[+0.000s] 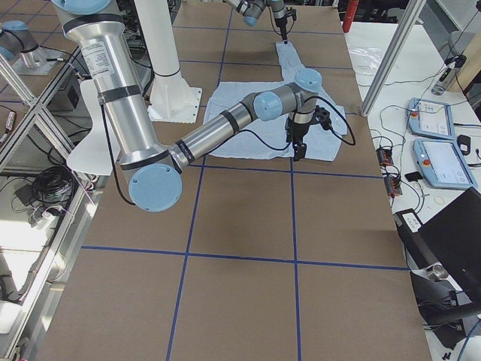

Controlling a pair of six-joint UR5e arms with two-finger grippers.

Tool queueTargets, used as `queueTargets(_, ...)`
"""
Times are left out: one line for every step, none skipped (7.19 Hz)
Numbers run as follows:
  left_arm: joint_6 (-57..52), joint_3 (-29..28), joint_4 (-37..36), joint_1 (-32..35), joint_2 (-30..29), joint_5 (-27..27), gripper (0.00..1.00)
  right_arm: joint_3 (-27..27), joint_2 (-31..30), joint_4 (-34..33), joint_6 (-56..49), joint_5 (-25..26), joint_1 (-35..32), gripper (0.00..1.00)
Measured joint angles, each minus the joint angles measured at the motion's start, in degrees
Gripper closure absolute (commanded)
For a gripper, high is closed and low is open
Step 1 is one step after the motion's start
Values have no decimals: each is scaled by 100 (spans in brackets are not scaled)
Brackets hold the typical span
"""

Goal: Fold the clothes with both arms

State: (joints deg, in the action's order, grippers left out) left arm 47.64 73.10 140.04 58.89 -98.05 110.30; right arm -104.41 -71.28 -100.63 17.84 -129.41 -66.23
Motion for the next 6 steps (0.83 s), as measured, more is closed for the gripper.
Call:
queueTargets(0,-3,-7,0,-2,-2,53,0,0,0,0,2,-1,0)
queueTargets(0,-8,-13,0,-3,-6,54,-2,0,0,2,3,-1,0)
queueTargets(0,-15,-17,0,-6,-8,54,-4,-1,0,4,3,-2,0)
queueTargets(0,-38,-20,0,-24,-6,62,-3,-5,0,2,3,-3,0)
queueTargets(0,-76,-21,0,-55,-5,70,-1,-8,0,1,3,-4,0)
queueTargets(0,-112,-21,0,-89,-6,77,-1,-8,0,2,3,-4,0)
